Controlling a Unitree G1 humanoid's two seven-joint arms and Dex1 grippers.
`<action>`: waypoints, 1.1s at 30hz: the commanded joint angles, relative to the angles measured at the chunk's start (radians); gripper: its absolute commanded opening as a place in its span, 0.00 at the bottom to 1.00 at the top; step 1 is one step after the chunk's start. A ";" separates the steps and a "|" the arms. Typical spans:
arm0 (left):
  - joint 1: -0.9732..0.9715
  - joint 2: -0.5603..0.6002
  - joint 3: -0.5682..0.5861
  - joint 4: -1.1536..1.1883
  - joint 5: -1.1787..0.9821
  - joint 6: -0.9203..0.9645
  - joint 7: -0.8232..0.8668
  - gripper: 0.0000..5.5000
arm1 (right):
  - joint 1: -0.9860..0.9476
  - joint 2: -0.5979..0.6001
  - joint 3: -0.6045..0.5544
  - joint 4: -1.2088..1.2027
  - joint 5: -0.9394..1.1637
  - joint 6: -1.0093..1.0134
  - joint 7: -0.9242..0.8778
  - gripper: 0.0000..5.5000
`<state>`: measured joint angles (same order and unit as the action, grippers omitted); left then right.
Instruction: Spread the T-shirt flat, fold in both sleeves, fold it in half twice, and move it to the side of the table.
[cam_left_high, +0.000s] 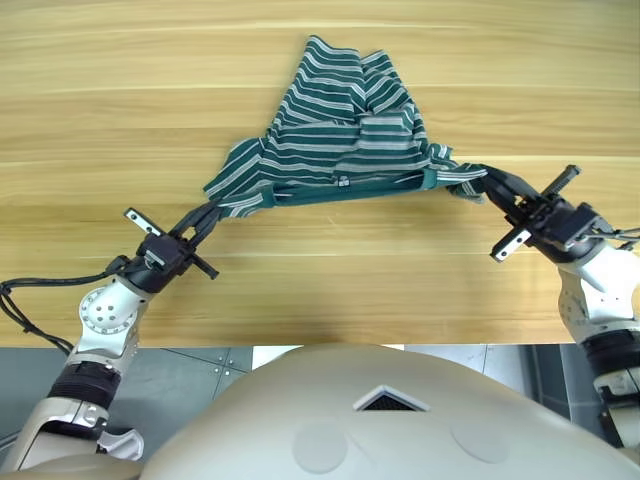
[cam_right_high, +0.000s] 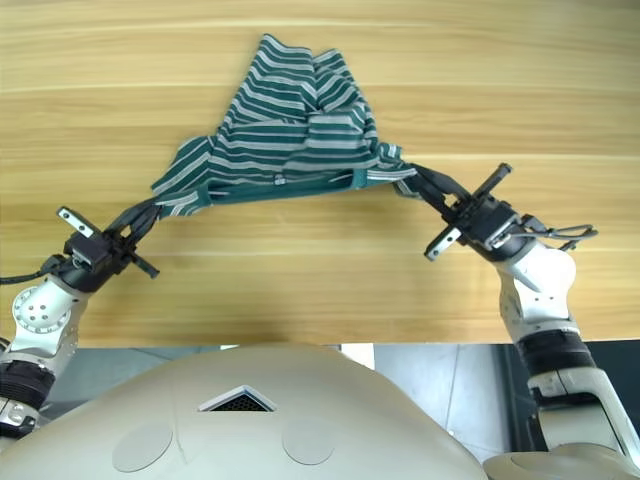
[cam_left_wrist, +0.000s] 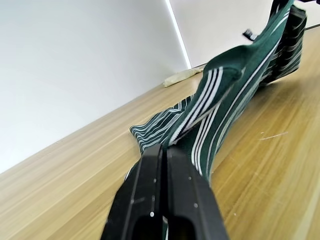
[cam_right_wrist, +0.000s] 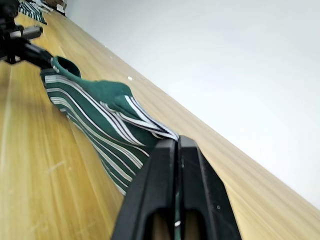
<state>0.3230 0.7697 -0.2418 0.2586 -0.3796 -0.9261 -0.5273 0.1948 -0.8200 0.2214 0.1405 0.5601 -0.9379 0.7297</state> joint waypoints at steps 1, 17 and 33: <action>-0.017 -0.034 0.016 0.016 0.008 0.089 -0.073 0.05 | 0.033 0.025 0.012 0.049 -0.284 0.111 -0.025 0.00; 0.212 -0.183 0.270 -0.202 -0.425 0.256 -0.396 0.51 | 0.130 0.096 0.009 0.029 -0.276 0.011 -0.029 0.46; -0.673 -0.230 0.200 0.451 0.529 0.184 0.061 0.60 | -0.496 0.283 0.010 0.281 -0.679 0.247 -0.162 0.47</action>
<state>-0.1768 0.5072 0.0866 0.5815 -0.1215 -0.6958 -0.5341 -0.0121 -0.6644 0.0910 0.1075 0.2163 -0.6979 0.6538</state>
